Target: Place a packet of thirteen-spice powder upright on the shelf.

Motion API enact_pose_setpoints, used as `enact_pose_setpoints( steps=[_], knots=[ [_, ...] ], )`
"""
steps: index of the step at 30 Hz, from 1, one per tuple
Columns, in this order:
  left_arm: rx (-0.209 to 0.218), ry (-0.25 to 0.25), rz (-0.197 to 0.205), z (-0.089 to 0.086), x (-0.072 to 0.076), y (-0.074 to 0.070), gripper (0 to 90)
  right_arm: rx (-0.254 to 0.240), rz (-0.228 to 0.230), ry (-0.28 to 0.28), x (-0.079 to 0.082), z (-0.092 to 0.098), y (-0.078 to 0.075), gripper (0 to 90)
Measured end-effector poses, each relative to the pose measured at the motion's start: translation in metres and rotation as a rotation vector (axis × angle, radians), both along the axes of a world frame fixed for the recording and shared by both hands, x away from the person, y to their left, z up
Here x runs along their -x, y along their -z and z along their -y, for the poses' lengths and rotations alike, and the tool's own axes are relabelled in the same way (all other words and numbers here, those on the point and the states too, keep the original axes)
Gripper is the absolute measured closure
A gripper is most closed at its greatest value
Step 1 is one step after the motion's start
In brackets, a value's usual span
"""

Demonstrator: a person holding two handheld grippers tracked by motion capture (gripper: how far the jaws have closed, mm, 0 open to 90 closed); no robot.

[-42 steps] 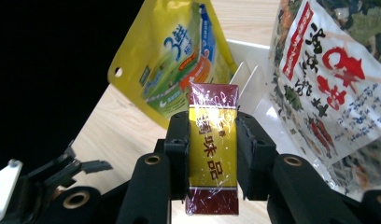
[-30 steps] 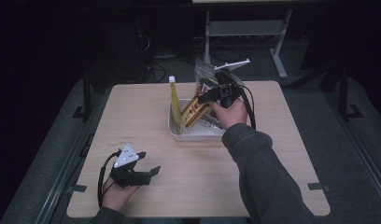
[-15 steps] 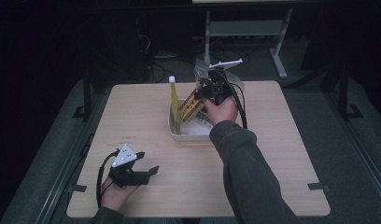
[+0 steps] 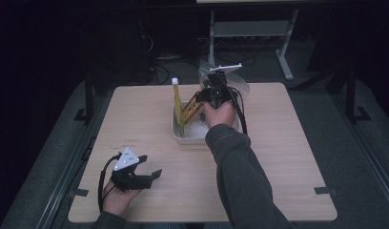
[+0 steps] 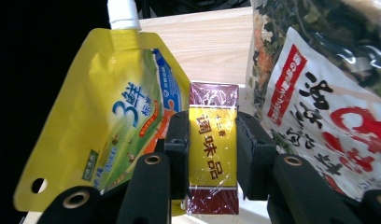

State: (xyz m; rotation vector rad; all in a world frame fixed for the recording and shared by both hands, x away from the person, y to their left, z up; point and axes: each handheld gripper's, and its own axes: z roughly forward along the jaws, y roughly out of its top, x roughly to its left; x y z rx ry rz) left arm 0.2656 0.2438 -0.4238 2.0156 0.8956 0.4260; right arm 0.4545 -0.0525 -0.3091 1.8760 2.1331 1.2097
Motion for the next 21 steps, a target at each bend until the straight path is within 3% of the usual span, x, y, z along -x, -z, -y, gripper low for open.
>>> enact_pose_setpoints(
  steps=[13, 21],
  knots=[
    [0.01, 0.001, -0.003, 0.0, 0.0, 0.0, 21.8, -0.006, -0.005, 0.041, 0.001, -0.003, 0.018, 68.2],
    [0.011, -0.001, -0.004, -0.002, 0.001, 0.0, 21.8, 0.029, 0.017, 0.022, 0.006, -0.006, 0.017, 66.8]
  ],
)
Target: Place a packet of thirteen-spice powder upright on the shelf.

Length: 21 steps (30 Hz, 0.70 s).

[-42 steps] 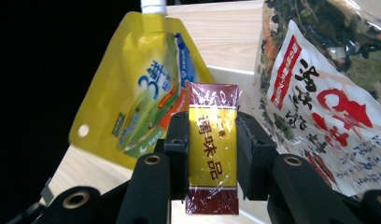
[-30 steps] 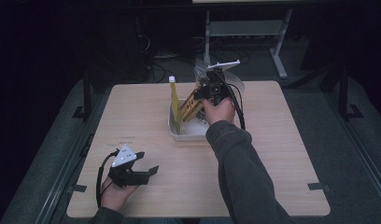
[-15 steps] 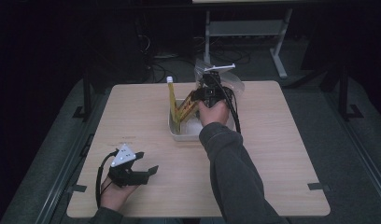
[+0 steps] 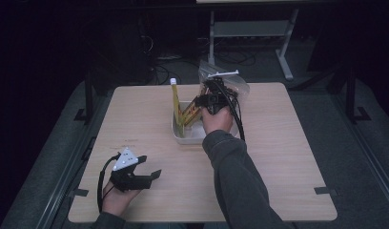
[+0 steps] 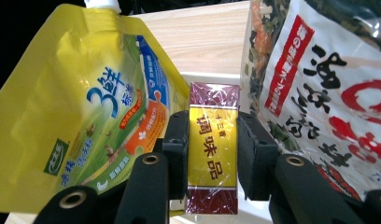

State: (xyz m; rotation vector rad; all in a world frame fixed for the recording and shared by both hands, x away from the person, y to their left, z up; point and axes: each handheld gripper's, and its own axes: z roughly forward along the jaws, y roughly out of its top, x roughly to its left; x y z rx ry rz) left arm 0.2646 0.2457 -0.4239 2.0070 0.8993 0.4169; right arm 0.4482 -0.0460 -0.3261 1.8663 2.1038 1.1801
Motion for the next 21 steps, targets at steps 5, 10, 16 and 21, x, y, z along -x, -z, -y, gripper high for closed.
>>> enact_pose_setpoints(
  steps=[5, 10, 16, 21],
  knots=[
    [0.0, 0.002, 0.0, 0.0, 0.0, 0.0, 21.8, -0.012, 0.007, -0.015, 0.006, 0.001, 0.0, 64.8],
    [0.004, 0.0, -0.001, 0.0, 0.001, -0.001, 21.9, -0.031, -0.003, -0.036, 0.01, 0.0, 0.001, 59.4],
    [0.0, 0.001, -0.001, 0.0, 0.001, -0.001, 22.0, -0.048, -0.005, -0.053, 0.012, -0.001, 0.003, 59.7],
    [-0.001, 0.0, -0.001, -0.001, 0.001, 0.0, 22.1, -0.066, -0.006, -0.055, 0.01, -0.001, 0.004, 59.2]
  ],
)
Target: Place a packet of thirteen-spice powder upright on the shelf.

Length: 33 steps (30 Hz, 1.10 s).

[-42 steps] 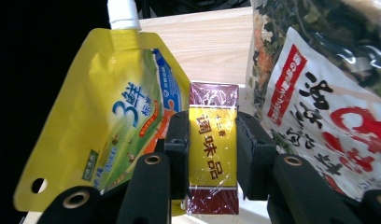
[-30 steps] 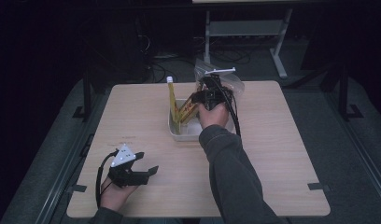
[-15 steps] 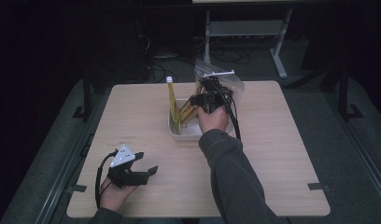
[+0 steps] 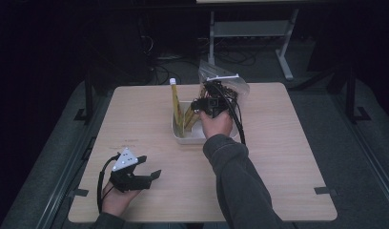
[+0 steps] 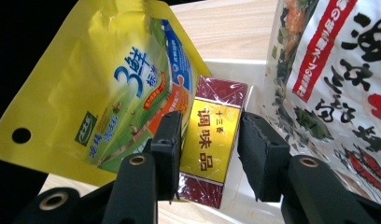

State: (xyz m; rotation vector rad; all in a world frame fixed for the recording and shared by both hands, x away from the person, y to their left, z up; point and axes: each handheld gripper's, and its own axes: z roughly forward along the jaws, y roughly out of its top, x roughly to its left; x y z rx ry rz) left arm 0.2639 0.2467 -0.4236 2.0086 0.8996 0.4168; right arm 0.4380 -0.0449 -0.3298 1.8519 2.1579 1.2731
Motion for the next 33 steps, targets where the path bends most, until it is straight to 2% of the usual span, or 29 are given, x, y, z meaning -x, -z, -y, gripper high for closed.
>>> enact_pose_setpoints(
  steps=[9, 18, 26, 33],
  knots=[
    [0.001, -0.003, 0.002, -0.001, 0.0, 0.0, 22.1, -0.025, 0.002, -0.03, -0.004, -0.003, -0.001, 57.9],
    [-0.001, -0.003, -0.001, -0.001, 0.0, 0.0, 22.1, -0.023, -0.005, -0.059, -0.003, -0.002, -0.001, 55.0],
    [-0.004, -0.001, -0.007, -0.002, 0.0, 0.002, 22.0, -0.106, -0.011, -0.102, 0.0, 0.013, 0.005, 48.6],
    [-0.003, -0.003, -0.014, -0.002, 0.001, 0.002, 22.0, -0.139, -0.004, -0.117, 0.006, 0.03, 0.009, 45.9]
  ],
)
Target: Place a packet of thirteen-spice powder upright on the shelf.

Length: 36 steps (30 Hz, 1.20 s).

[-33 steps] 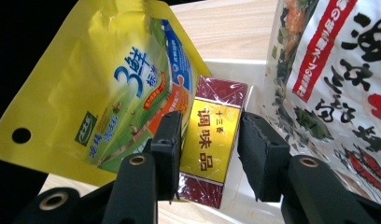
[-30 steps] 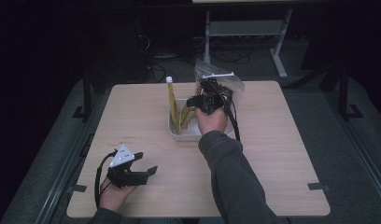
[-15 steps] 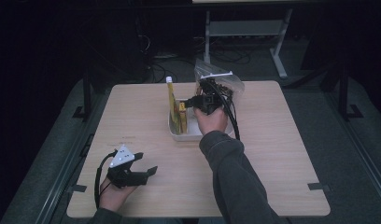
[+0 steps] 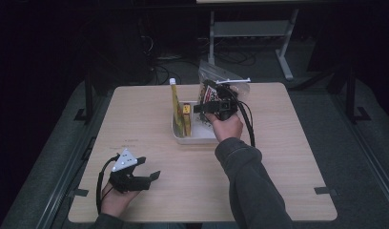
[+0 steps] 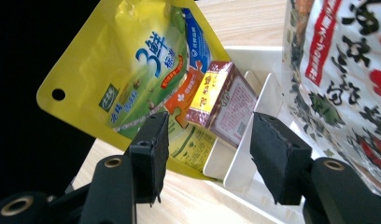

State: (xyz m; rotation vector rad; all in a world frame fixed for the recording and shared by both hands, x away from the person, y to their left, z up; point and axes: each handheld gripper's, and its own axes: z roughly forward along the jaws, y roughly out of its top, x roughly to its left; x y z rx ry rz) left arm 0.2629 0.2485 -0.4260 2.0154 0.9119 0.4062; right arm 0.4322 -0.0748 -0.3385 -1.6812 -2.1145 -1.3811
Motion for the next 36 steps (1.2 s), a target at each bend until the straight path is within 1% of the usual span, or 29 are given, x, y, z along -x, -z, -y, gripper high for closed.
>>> enact_pose_setpoints(
  steps=[7, 12, 22, 28, 30, 32, 36],
  knots=[
    [-0.003, 0.0, -0.007, 0.0, -0.001, 0.002, 22.0, -0.025, -0.001, -0.029, 0.005, 0.012, 0.006, 45.0],
    [-0.004, 0.001, -0.009, 0.0, -0.002, 0.002, 22.0, -0.038, -0.006, -0.034, 0.007, 0.017, 0.011, 44.0],
    [-0.001, 0.0, -0.01, -0.001, -0.002, 0.002, 22.0, -0.062, -0.001, -0.057, 0.016, 0.03, 0.012, 43.2],
    [-0.003, 0.002, -0.013, -0.001, -0.002, 0.002, 21.9, -0.076, -0.005, -0.059, 0.019, 0.038, 0.013, 42.8],
    [-0.003, 0.001, -0.013, -0.002, -0.002, 0.002, 21.9, -0.082, 0.0, -0.061, 0.02, 0.041, 0.014, 42.6],
    [0.0, -0.001, -0.015, -0.002, -0.002, 0.002, 21.8, -0.089, -0.005, -0.064, 0.021, 0.043, 0.015, 41.8],
    [0.004, -0.001, -0.024, -0.002, -0.003, 0.002, 21.6, -0.087, -0.009, -0.08, 0.023, 0.045, 0.018, 41.5]
  ],
)
